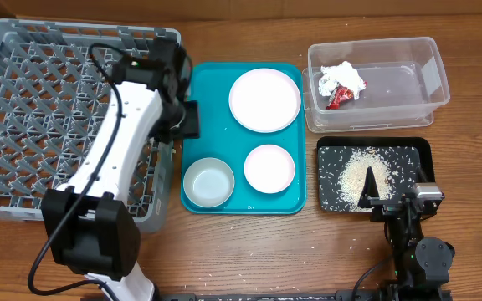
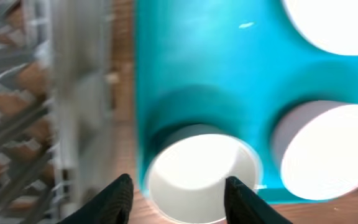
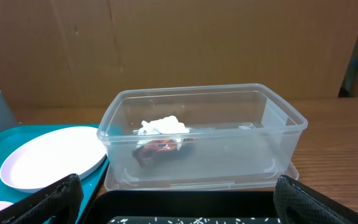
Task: Sort waste into correct bins and load items into the dishwasher
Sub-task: 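Reach the left gripper to the metal bowl on the teal tray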
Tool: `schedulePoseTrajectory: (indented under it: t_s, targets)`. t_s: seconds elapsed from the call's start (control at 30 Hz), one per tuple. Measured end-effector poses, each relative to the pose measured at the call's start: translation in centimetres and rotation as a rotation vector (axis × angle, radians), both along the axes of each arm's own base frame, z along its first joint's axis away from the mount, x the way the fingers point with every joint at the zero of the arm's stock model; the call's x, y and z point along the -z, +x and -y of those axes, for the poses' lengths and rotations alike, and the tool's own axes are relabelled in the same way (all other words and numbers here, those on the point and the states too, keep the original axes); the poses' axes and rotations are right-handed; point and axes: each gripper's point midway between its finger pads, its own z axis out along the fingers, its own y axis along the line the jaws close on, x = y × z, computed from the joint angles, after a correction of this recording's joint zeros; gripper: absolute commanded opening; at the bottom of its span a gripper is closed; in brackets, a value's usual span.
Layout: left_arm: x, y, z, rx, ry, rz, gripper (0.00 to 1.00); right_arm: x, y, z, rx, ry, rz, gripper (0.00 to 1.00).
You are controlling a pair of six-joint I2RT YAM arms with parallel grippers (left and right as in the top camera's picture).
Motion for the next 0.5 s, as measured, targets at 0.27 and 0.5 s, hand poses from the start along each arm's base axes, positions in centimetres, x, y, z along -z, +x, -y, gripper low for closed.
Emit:
schedulePoseTrajectory:
  t_s: [0.27, 0.5]
  targets:
    - [3.6, -1.8, 6.9, 0.155, -0.041, 0.022, 0.29, 0.0, 0.0, 0.0, 0.000, 0.000, 0.000, 1.00]
    - [6.9, -3.4, 8.4, 0.144, -0.047, 0.002, 0.35, 0.0, 0.0, 0.0, -0.001, 0.000, 0.000, 1.00]
